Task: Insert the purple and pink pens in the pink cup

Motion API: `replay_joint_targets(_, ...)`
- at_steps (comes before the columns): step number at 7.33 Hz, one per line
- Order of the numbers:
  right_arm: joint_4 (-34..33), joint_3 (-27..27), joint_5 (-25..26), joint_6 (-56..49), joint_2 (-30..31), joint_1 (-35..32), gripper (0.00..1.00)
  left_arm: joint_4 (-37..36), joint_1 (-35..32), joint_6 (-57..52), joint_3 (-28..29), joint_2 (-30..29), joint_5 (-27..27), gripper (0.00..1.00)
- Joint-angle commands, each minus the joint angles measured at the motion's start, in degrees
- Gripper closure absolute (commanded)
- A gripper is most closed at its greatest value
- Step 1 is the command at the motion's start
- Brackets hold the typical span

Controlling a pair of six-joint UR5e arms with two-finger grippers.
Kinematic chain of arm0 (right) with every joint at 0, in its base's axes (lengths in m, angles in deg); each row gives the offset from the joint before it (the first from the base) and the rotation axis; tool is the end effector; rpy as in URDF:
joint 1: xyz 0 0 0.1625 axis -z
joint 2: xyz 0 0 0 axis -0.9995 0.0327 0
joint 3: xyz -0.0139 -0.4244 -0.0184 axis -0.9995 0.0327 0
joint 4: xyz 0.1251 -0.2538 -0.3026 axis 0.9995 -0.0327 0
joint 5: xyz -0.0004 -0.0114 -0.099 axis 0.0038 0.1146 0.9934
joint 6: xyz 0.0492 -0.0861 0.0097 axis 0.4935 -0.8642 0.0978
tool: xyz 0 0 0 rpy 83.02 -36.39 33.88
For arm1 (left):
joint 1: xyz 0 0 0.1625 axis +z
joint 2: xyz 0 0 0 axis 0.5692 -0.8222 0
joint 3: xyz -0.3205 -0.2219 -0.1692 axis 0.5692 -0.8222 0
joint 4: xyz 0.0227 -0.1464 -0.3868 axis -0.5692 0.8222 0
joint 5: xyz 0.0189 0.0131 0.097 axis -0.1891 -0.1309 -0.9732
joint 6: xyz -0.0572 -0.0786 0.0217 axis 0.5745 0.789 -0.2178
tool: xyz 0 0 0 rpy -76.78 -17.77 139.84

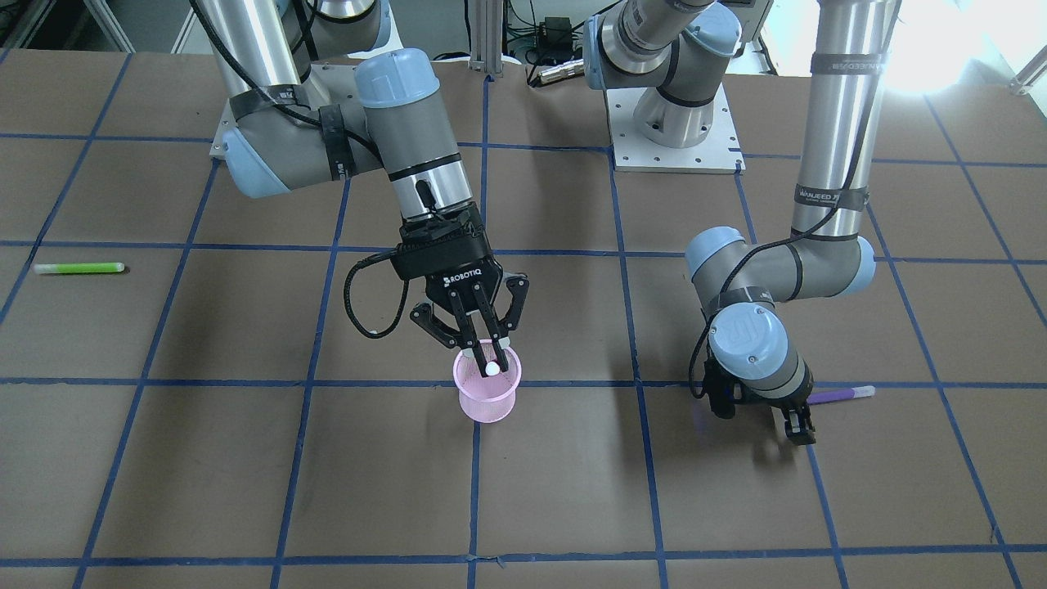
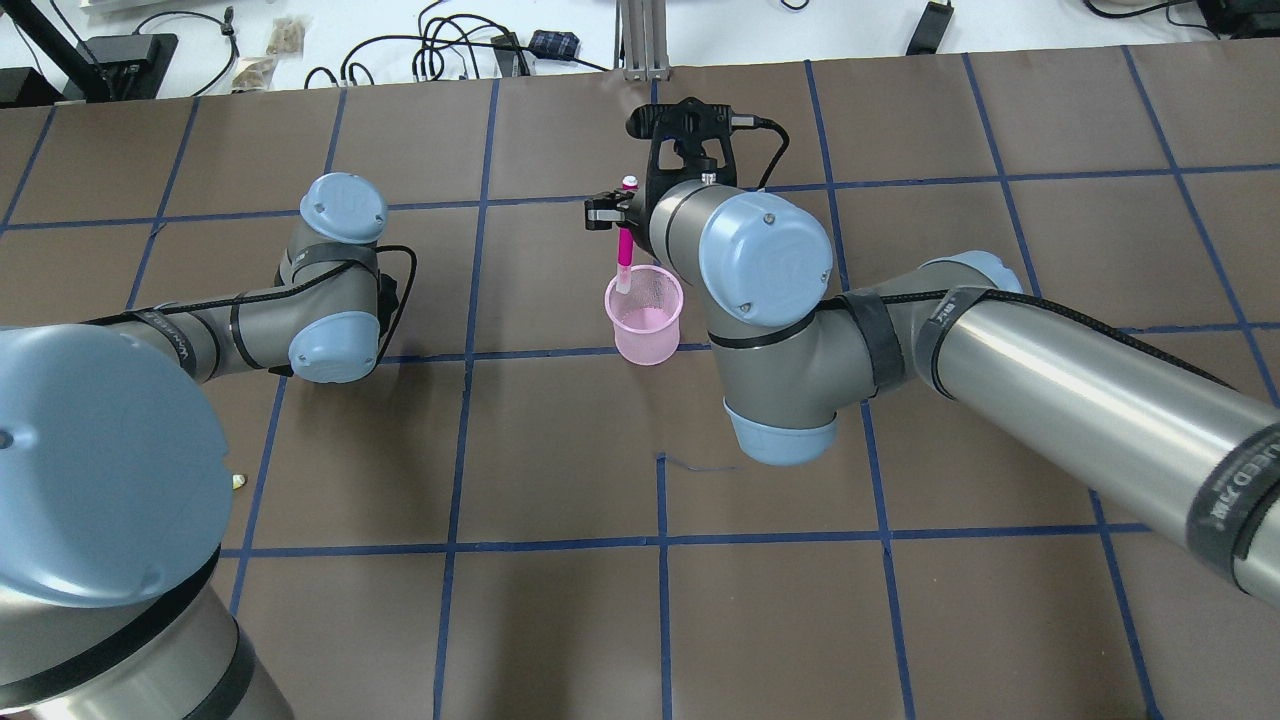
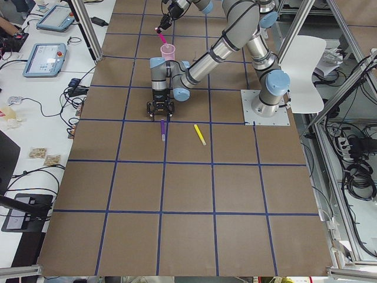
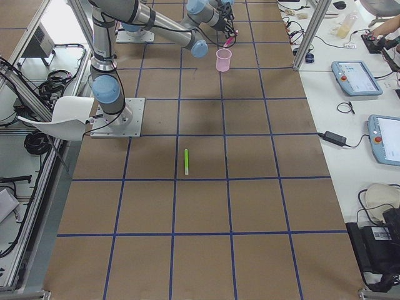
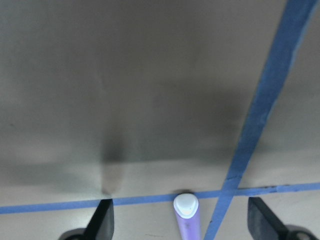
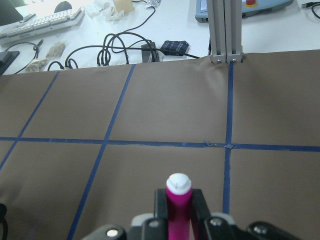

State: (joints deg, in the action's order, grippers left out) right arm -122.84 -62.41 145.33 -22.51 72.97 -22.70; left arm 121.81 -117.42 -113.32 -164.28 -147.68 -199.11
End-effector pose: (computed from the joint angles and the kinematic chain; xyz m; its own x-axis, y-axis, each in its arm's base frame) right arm 0.3371 -0.4956 0.3238 -0.9440 -0.1960 -0.2654 0.0585 0.6922 -0.7193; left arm 0.0028 -0.5914 0.1337 0.0032 0.9987 0.0501 0.7892 -0.0333 0.6133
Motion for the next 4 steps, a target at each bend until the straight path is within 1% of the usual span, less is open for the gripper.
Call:
replay_joint_targets(1,-4.72,-2.59,1.38,0.05,-2.01,-0.18,1.00,-0.10,0.01,0.04,0.02,0.03,0.09,0.56)
replay_joint_targets(2,-6.66,-4.44,1.82,-0.13,-2.81,-0.09,1.00,-1.49,0.01,-0.13,-0.07,-0.06,0.09,0.77)
replay_joint_targets(3,-6.77,-4.72,1.91,-0.04,-2.82,-0.09,1.00,-1.59,0.01,-0.22,0.02,-0.06,0.09,0.99)
replay_joint_targets(4,-6.60,-4.72,2.18,0.05,-2.82,-0.09,0.74,-1.59,0.01,-0.05,-0.07,-0.06,0.09,1.00)
